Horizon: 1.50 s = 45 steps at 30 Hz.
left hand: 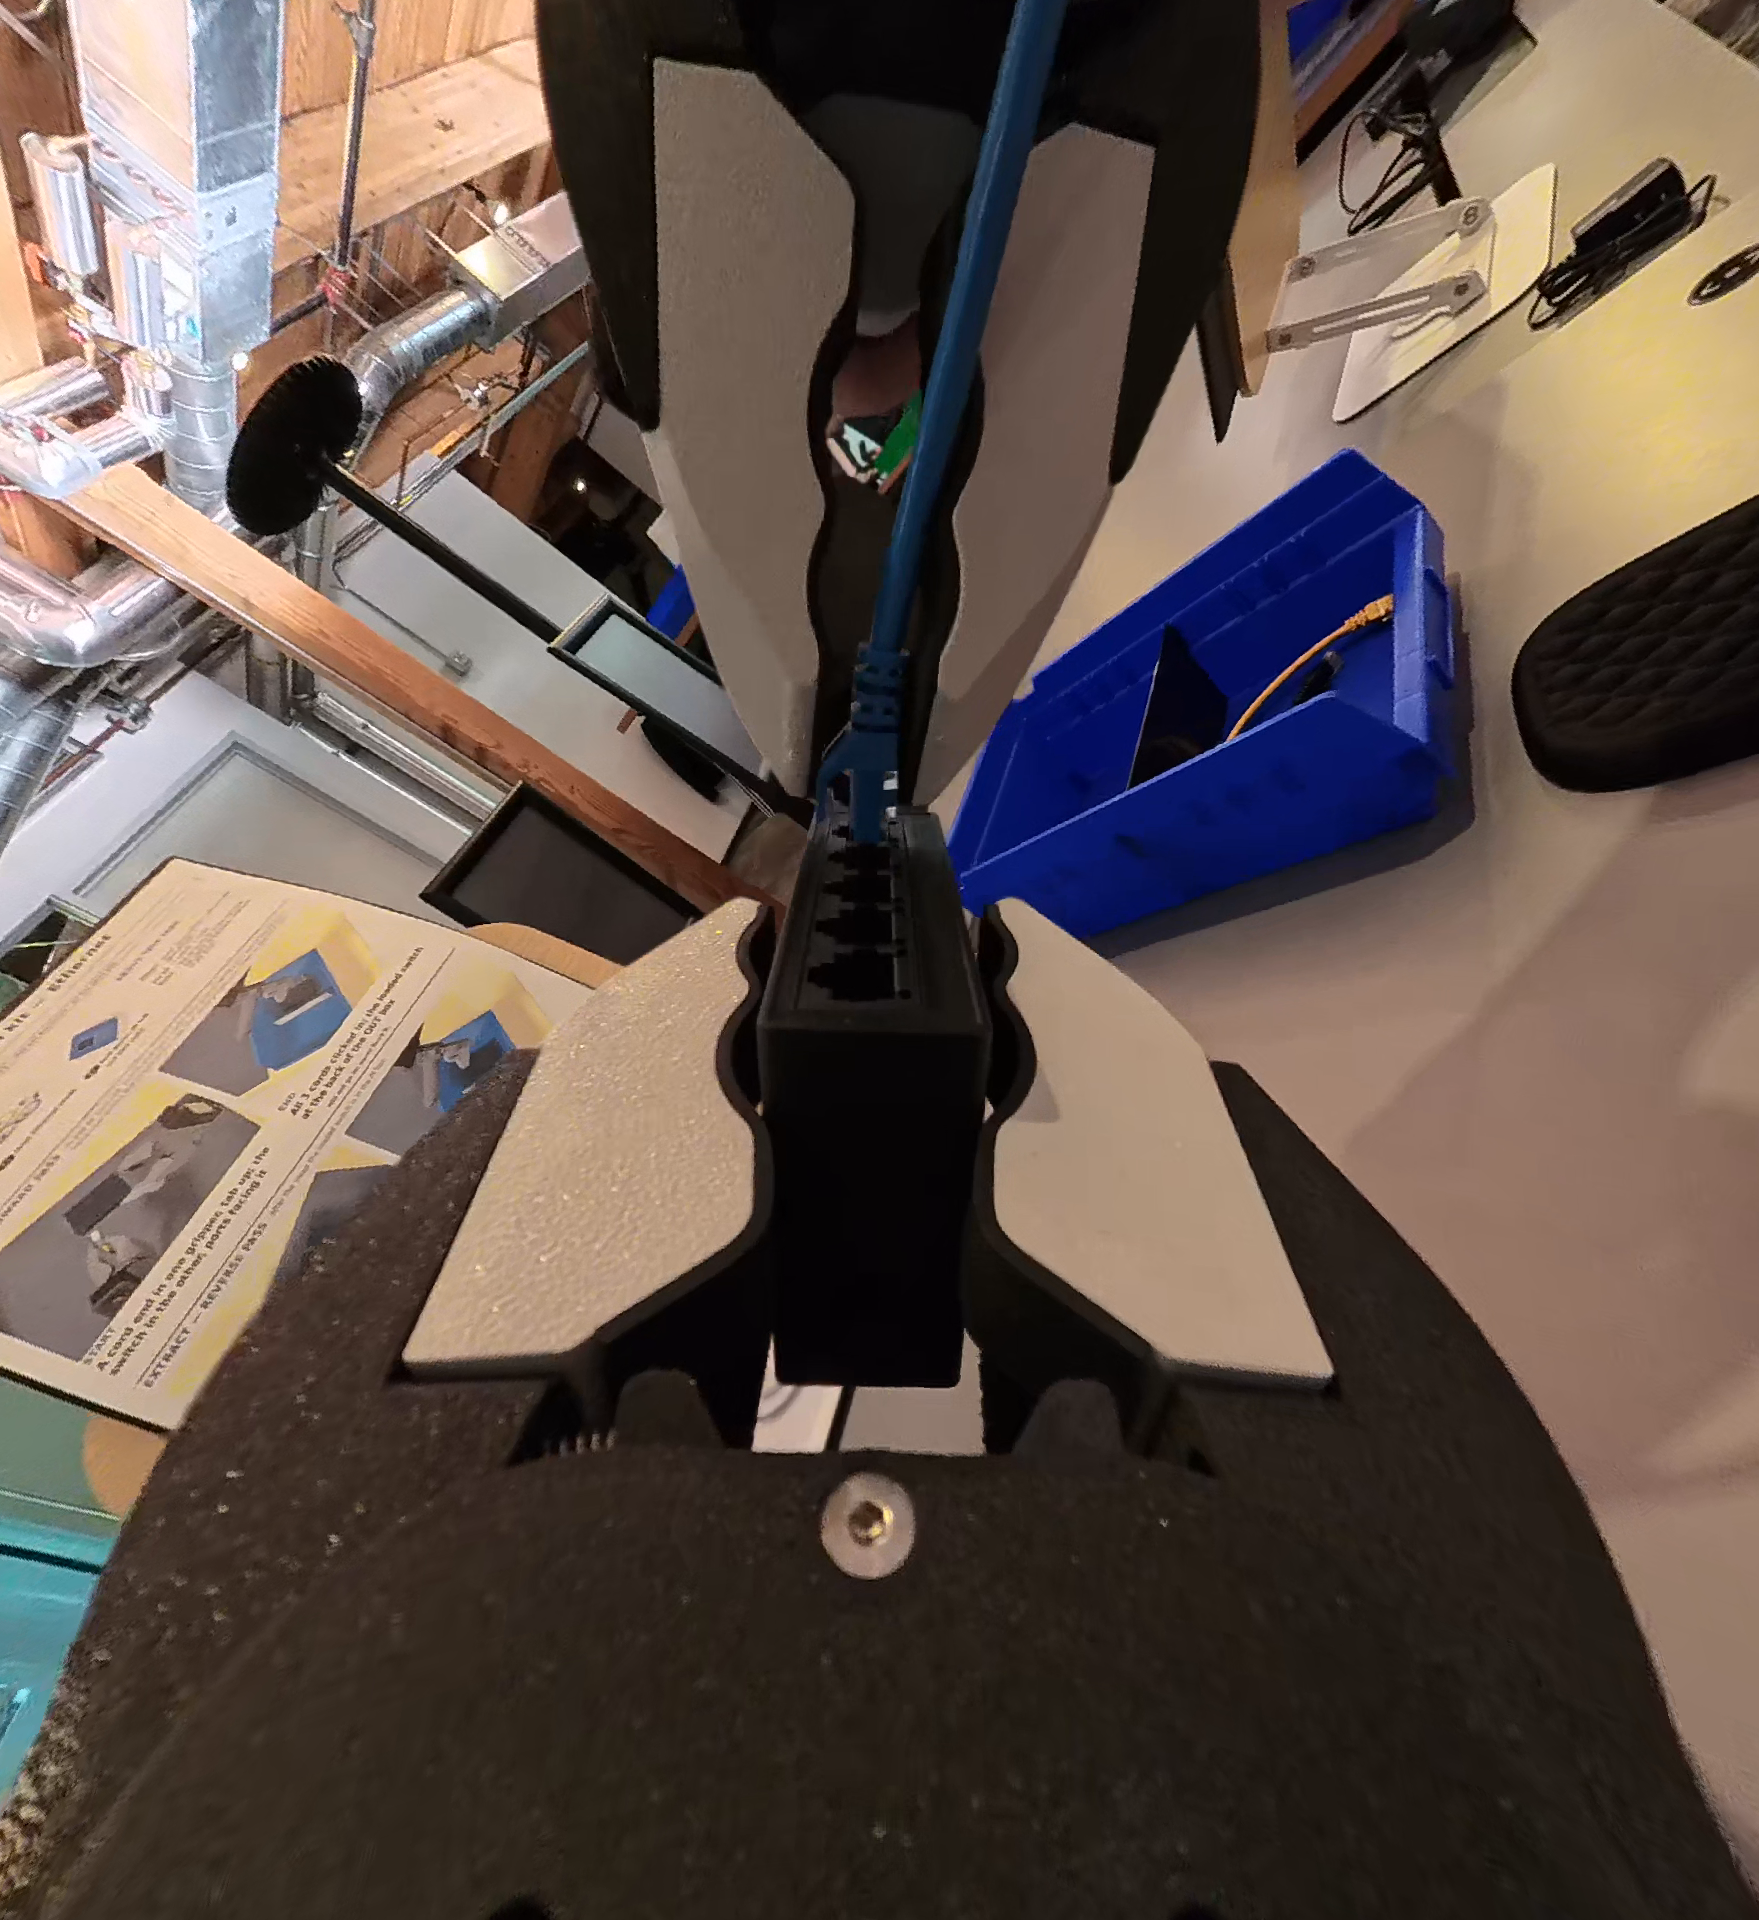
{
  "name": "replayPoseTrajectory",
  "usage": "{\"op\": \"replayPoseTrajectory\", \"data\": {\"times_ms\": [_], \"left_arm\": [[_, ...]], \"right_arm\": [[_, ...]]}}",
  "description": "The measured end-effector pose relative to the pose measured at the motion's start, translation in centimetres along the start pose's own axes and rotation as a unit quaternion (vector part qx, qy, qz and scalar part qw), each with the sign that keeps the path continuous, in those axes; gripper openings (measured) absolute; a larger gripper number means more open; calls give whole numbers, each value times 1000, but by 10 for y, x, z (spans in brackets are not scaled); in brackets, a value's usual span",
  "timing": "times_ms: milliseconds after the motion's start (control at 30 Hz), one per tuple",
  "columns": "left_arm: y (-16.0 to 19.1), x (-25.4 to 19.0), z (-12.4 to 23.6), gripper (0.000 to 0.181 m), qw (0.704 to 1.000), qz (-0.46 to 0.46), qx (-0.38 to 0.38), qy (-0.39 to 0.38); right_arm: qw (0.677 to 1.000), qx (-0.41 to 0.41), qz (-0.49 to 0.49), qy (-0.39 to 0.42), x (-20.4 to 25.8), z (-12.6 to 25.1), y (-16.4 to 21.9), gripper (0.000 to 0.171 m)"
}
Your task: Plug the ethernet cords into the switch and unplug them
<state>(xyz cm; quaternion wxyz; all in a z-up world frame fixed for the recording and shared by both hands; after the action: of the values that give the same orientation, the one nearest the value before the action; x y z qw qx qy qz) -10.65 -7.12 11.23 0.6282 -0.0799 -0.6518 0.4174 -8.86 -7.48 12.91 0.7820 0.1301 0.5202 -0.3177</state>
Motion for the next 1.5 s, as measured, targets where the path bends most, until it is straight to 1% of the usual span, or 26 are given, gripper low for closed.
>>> {"op": "replayPoseTrajectory", "data": {"times_ms": [167,267,333,433,500,600,833,1133,1500], "left_arm": [[-4,-2,1,38,1000,-7,-6,0],[-7,-4,0,37,1000,-7,-12,5],[-7,-4,0,37,1000,-9,-9,6],[-7,-4,1,37,1000,-7,-10,8],[-8,-4,1,37,1000,-6,-13,7],[-7,-2,1,37,1000,-11,-13,-3],[-13,6,7,36,998,-26,-38,-41],[-13,7,9,34,998,-38,-37,-45],[-26,5,14,33,995,-64,-52,-63]], "right_arm": [[1000,-3,-2,-4,1,2,0,18],[1000,3,-8,-8,1,1,4,24],[1000,-3,-3,-11,3,0,4,24],[1000,-16,1,-7,4,0,0,17],[1000,-12,5,0,4,-2,1,14],[1000,-5,-2,5,2,-2,0,13],[1000,-7,-12,12,-3,2,-6,13],[1000,-1,2,20,-4,2,-8,13],[1000,-23,9,19,-7,11,-18,17]]}}
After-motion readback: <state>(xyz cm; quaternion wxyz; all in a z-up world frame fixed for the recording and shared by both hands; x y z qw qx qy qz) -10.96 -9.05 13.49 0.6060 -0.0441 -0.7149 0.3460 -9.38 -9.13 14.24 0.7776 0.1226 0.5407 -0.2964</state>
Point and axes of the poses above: each gripper's, where its closed fingertips meet, z back along the fingers, y out of its underside, x = y × z across the jaws, the point moved 1 cm from there along z, back along the fingers, and after that the axes turned 8 degrees about y, right-handed, at the moved point
